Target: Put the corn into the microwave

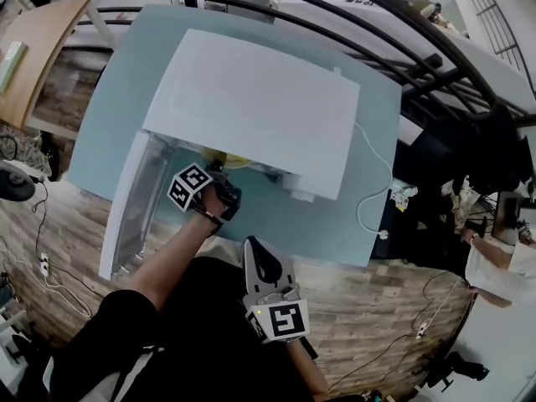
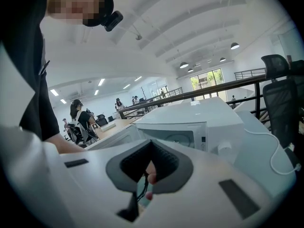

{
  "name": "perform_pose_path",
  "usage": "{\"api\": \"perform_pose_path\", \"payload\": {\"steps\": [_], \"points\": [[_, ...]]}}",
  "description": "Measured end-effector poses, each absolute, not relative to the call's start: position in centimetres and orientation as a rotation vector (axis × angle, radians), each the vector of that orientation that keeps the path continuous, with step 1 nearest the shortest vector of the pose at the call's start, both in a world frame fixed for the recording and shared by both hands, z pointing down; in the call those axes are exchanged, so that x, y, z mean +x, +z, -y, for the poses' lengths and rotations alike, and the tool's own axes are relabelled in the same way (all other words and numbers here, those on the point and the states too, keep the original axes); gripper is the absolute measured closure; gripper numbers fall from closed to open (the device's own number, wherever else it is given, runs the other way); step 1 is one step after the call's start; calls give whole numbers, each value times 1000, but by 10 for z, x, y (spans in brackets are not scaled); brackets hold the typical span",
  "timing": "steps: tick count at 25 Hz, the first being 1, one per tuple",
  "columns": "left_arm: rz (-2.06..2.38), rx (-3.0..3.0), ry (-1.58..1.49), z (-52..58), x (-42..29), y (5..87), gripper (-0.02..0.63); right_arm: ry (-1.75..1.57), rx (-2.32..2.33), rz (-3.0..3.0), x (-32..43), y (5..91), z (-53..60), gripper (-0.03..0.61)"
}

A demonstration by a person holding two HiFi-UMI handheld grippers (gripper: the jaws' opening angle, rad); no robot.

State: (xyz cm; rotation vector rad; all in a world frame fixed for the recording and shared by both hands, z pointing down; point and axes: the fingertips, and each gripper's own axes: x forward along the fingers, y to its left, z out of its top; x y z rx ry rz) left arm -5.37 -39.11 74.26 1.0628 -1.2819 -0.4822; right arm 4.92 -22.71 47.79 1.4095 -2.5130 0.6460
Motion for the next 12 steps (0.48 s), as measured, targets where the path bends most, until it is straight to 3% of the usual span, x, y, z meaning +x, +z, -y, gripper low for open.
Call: {"api": "perform_pose_path", "payload": {"steps": [12], "points": [[1337,1064,-382,395,-53,748,471,647,1415,2507,49,480,226,569]]}}
